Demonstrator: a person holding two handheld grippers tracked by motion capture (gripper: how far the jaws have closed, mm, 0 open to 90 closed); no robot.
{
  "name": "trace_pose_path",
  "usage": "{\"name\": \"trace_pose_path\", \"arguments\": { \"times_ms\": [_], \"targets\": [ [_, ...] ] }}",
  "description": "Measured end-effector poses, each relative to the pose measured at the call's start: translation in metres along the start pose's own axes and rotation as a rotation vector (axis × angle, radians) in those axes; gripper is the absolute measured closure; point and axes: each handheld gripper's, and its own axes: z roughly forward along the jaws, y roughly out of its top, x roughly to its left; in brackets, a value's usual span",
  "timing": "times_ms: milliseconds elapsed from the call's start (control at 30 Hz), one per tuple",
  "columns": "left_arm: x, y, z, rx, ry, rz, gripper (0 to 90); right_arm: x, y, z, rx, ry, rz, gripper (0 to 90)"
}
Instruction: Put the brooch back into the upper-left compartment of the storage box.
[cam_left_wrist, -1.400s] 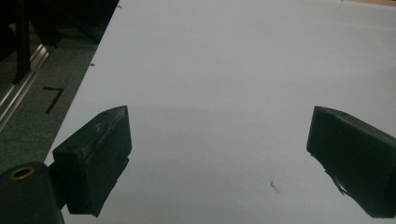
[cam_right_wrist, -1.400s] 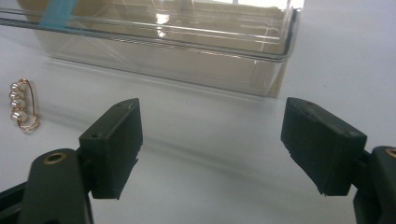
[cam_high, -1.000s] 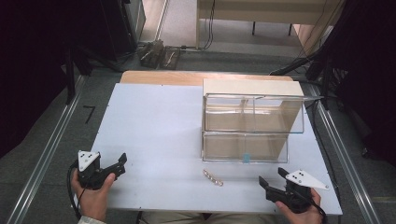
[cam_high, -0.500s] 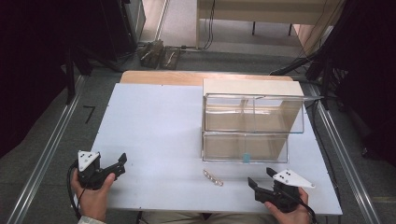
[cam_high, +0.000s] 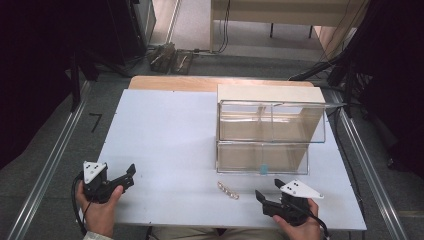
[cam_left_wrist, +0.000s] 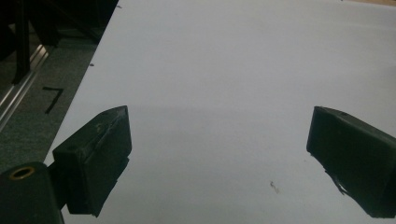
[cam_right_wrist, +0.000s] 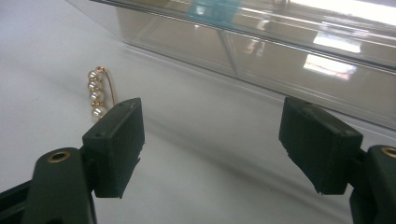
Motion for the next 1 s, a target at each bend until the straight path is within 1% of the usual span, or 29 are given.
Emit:
{"name": "trace_pose_path", "arguments": {
  "times_ms": [467, 533, 767, 1000],
  "targets": [
    [-0.001, 0.0, 0.001, 0.004, -0.008, 0.002, 5.9, 0.016, 0.004, 0.013, 0.012, 0.037, -0.031, 22.8],
    [0.0, 0.0, 0.001, 0.005, -0.008, 0.0, 5.9, 0.019, 0.005, 0.016, 0.016, 0.047, -0.038, 23.2],
    [0.001, 0.0, 0.001, 0.004, -0.011, -0.012, 5.9, 0.024, 0.006, 0.022, 0.018, 0.06, -0.045, 24.8],
    [0.0, 0.0, 0.001, 0.005, -0.011, -0.01, 5.9, 0.036, 0.009, 0.031, 0.026, 0.099, -0.069, 27.2]
  ]
}}
